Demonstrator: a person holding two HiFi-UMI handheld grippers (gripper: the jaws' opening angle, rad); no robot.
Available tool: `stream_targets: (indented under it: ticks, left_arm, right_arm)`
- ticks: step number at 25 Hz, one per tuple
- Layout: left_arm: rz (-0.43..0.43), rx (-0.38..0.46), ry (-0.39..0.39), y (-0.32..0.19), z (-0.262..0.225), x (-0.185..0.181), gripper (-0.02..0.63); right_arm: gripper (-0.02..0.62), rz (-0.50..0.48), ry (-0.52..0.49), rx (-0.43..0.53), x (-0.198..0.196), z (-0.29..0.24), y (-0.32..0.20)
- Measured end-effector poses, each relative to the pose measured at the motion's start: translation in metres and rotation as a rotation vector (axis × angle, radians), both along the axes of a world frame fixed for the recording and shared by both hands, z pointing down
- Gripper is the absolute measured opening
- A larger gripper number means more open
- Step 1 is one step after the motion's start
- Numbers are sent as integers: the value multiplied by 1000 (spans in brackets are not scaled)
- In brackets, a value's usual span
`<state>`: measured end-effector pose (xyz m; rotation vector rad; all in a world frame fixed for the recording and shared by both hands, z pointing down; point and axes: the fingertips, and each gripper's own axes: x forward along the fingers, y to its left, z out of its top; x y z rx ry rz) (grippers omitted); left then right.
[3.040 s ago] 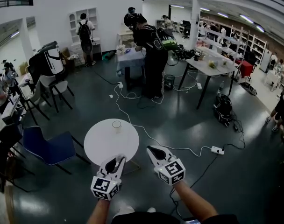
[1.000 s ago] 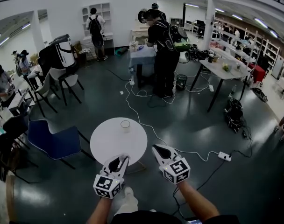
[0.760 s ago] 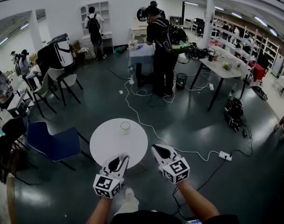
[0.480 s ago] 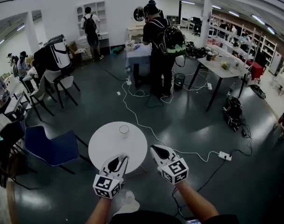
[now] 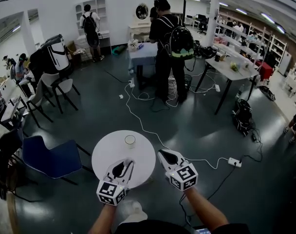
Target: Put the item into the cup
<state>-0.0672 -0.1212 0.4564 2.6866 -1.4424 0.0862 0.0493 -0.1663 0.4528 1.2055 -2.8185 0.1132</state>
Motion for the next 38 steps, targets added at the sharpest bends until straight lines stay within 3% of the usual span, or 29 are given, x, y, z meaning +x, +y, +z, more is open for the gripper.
stream_targets:
  ticks: [24, 38]
  left_arm:
    - [26, -33, 66, -98, 2, -88, 84]
    - [53, -81, 76, -141, 36, -137, 83]
  right_arm:
    - [17, 41, 61, -10, -85, -15, -98]
    - [17, 69, 75, -53, -134, 17, -138]
